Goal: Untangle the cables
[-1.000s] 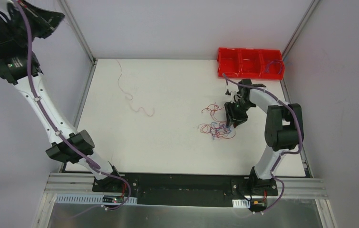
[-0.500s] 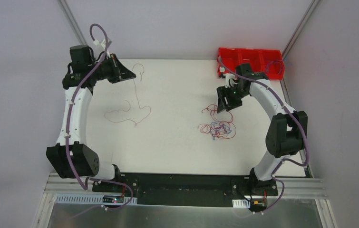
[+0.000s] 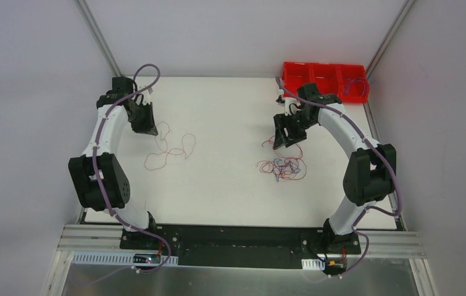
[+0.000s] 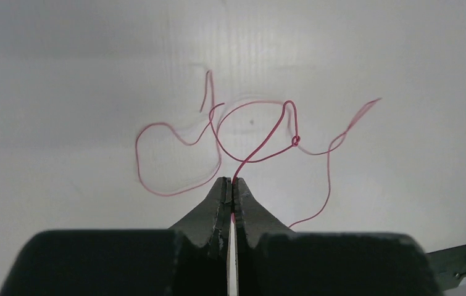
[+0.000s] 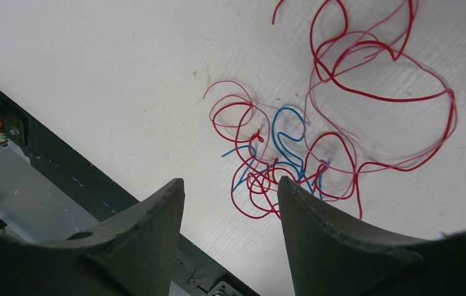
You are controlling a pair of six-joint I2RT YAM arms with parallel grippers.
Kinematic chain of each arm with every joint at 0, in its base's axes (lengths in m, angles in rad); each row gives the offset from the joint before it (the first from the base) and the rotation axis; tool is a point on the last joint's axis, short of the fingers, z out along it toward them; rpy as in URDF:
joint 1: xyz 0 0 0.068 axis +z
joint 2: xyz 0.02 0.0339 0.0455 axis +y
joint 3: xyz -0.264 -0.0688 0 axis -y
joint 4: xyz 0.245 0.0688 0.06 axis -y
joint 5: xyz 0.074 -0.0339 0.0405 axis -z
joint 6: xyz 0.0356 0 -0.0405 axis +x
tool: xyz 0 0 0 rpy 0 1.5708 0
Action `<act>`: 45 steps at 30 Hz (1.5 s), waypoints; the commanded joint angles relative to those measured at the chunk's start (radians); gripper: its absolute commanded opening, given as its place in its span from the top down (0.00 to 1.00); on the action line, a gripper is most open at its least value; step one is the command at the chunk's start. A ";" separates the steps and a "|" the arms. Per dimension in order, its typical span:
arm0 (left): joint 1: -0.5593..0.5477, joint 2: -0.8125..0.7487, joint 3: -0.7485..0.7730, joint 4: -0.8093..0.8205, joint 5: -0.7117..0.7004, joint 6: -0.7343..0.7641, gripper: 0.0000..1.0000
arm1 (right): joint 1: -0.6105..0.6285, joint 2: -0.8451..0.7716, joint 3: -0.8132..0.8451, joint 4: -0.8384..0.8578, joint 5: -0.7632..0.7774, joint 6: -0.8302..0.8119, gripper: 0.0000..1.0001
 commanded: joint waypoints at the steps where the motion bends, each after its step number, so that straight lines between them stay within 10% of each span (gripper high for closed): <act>1: 0.035 0.040 -0.074 -0.078 -0.174 0.111 1.00 | 0.040 -0.041 0.053 -0.019 -0.047 0.033 0.39; 14: 0.055 0.367 -0.136 -0.066 -0.028 -0.016 1.00 | 0.112 -0.040 0.048 0.043 -0.045 0.025 0.30; 26: -0.355 0.473 -0.084 -0.032 0.284 -0.097 1.00 | 0.304 -0.235 -0.213 0.509 -0.065 -0.182 0.03; 37: -0.265 0.325 -0.089 -0.021 0.430 -0.108 0.61 | 0.496 -0.100 -0.232 0.635 -0.021 -0.223 0.01; 45: -0.143 0.275 -0.120 -0.018 0.475 -0.159 0.62 | 0.569 0.069 -0.092 0.644 0.066 -0.126 0.01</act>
